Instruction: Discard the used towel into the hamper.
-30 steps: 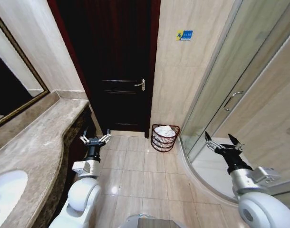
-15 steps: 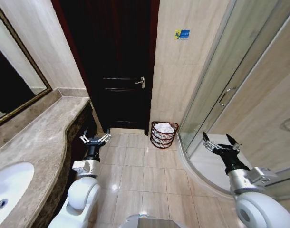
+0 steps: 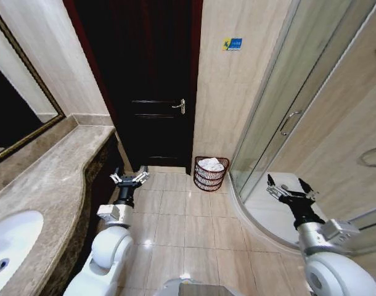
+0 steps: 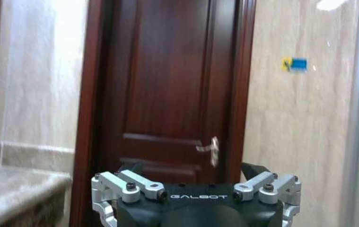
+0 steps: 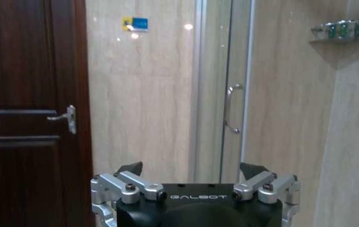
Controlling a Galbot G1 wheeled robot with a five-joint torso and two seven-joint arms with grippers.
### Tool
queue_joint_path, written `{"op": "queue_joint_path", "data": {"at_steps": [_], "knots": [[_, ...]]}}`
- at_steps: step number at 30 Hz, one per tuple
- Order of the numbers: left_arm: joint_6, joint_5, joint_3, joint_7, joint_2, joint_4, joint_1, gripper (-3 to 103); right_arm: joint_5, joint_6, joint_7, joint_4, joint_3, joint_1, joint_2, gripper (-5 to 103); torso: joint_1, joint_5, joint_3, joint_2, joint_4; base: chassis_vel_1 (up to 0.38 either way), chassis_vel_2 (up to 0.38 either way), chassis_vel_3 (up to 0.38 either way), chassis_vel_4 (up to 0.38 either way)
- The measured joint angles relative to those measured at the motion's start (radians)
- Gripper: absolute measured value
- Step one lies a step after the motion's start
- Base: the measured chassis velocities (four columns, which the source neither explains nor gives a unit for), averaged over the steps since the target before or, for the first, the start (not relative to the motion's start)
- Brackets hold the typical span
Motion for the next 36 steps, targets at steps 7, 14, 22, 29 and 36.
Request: {"op": "queue_joint_path", "data": {"at_steps": [7, 14, 22, 29, 36], "knots": [[-0.014, 0.108, 0.031, -0.014, -0.027, 0.115, 0.006, 100, -0.077, 0.054, -0.091, -0.089, 0.0, -0.003, 0.074, 100, 0.0, -0.0002, 0.0, 0.0, -0.0002, 0.0, 0.0, 0.0, 0.0], [-0.087, 0.155, 0.005, -0.027, -0.044, 0.2, 0.01, 100, -0.112, 0.115, -0.217, -0.175, 0.058, 0.011, 0.099, 100, 0.0, -0.0001, 0.0, 0.0, 0.0, 0.0, 0.0, 0.0, 0.0], [-0.097, 0.146, -0.017, -0.008, -0.049, 0.193, 0.027, 100, -0.108, 0.169, -0.248, -0.205, 0.064, -0.014, 0.104, 100, 0.0, 0.0, 0.0, 0.0, 0.0, 0.0, 0.0, 0.0, 0.0], [-0.096, 0.144, -0.018, -0.007, -0.049, 0.19, 0.028, 100, -0.105, 0.17, -0.248, -0.203, 0.063, -0.014, 0.103, 100, 0.0, -0.0001, 0.0, -0.001, 0.0, 0.0, 0.0, 0.0, 0.0], [-0.095, 0.143, -0.018, -0.007, -0.049, 0.188, 0.028, 100, -0.104, 0.169, -0.246, -0.201, 0.063, -0.014, 0.102, 100, 0.0, -0.0001, 0.0, -0.001, 0.0, 0.0, 0.0, 0.0, 0.0]]}}
